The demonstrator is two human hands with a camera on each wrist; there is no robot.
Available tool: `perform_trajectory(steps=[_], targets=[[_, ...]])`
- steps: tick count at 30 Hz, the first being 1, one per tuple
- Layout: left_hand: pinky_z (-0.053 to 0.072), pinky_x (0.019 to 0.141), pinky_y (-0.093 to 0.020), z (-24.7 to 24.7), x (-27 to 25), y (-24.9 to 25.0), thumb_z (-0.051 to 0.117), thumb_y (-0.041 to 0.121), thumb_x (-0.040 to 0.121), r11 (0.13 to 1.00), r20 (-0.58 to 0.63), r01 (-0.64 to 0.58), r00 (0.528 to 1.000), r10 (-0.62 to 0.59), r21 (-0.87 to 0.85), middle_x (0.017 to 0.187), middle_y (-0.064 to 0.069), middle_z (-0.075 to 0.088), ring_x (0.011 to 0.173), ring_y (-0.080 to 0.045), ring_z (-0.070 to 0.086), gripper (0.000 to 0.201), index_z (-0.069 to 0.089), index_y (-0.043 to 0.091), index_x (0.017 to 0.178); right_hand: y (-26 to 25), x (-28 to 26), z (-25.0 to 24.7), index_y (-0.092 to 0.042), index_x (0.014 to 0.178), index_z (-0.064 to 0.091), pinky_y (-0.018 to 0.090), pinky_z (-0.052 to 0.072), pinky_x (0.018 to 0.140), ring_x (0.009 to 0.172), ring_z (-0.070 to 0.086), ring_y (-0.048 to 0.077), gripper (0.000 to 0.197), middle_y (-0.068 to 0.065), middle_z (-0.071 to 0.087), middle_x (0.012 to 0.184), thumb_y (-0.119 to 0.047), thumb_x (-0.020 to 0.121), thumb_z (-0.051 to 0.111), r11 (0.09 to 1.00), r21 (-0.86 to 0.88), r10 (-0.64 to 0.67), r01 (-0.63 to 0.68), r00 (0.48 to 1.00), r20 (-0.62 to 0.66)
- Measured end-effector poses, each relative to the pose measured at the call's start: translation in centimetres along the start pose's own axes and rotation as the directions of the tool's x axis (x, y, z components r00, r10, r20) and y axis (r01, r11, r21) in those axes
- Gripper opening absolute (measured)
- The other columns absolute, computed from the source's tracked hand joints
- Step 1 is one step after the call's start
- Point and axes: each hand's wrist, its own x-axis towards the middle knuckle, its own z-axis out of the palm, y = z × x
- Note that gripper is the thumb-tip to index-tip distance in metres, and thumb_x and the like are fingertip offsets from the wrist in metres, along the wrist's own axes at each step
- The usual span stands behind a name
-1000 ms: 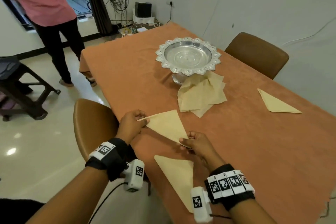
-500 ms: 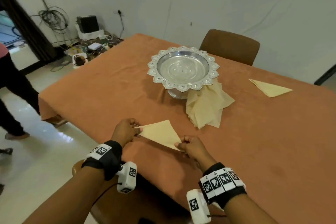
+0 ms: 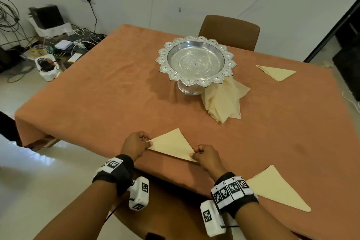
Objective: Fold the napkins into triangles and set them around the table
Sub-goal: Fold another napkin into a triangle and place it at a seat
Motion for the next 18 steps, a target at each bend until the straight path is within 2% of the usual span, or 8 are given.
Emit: perform_trajectory(steps=[5, 10, 13, 16, 18], targets=[[0.038, 0.042, -0.023, -0.2, 0.2, -0.4, 0.068, 0.001, 0.082, 1.000, 0.011, 0.010, 1.000, -0.010, 0.023, 0.075, -0.006, 0.064, 0.055, -0.017, 0.057, 0.013, 0.065, 0.013, 0.085, 0.1, -0.2, 0.9, -0.013, 0.082, 0.069, 0.031, 0.051, 0.075, 0.080, 0.063, 0.016, 0.007, 0.001, 0.069, 0.084, -0.017, 0.078, 0.075, 1.000, -0.014, 0.024, -0.025, 0.999, -0.039], [0.039, 0.039, -0.022, -0.8, 0.5, -0.9, 0.069, 0.000, 0.081, 0.999, -0.018, 0.019, 1.000, -0.019, 0.036, 0.071, -0.006, 0.063, 0.052, -0.016, 0.056, 0.012, 0.067, 0.008, 0.090, 0.0, -0.4, 2.3, -0.017, 0.077, 0.068, 0.040, 0.055, 0.079, 0.083, 0.066, 0.021, 0.007, 0.000, 0.069, 0.083, -0.015, 0.077, 0.074, 1.000, -0.006, 0.015, -0.016, 0.997, -0.081], [0.038, 0.035, -0.020, -1.2, 0.7, -0.7, 0.069, 0.000, 0.082, 0.997, -0.027, 0.005, 1.000, -0.003, 0.071, 0.069, -0.006, 0.063, 0.047, -0.014, 0.053, 0.011, 0.066, 0.008, 0.089, -0.2, -0.5, 2.8, -0.017, 0.078, 0.067, 0.037, 0.055, 0.079, 0.083, 0.066, 0.021, 0.007, 0.001, 0.070, 0.083, -0.016, 0.077, 0.074, 0.999, -0.037, 0.004, -0.008, 0.996, -0.094], [0.041, 0.040, -0.023, -1.5, 1.0, -0.5, 0.069, 0.001, 0.082, 0.994, -0.031, 0.007, 1.000, -0.004, 0.107, 0.071, -0.008, 0.065, 0.051, -0.016, 0.055, 0.010, 0.066, 0.009, 0.086, -0.4, -0.4, 3.1, -0.018, 0.078, 0.067, 0.030, 0.052, 0.074, 0.081, 0.065, 0.019, 0.008, -0.001, 0.067, 0.081, -0.018, 0.078, 0.074, 0.996, -0.087, -0.017, 0.007, 0.994, -0.107], [0.043, 0.043, -0.024, -1.7, 1.1, -0.6, 0.069, 0.001, 0.082, 0.993, -0.037, 0.015, 0.999, -0.011, 0.114, 0.072, -0.008, 0.066, 0.054, -0.017, 0.057, 0.010, 0.067, 0.009, 0.087, -0.7, -0.3, 3.1, -0.019, 0.077, 0.066, 0.024, 0.046, 0.069, 0.078, 0.061, 0.015, 0.008, -0.005, 0.064, 0.078, -0.019, 0.079, 0.074, 0.990, -0.143, -0.030, 0.015, 0.995, -0.100]])
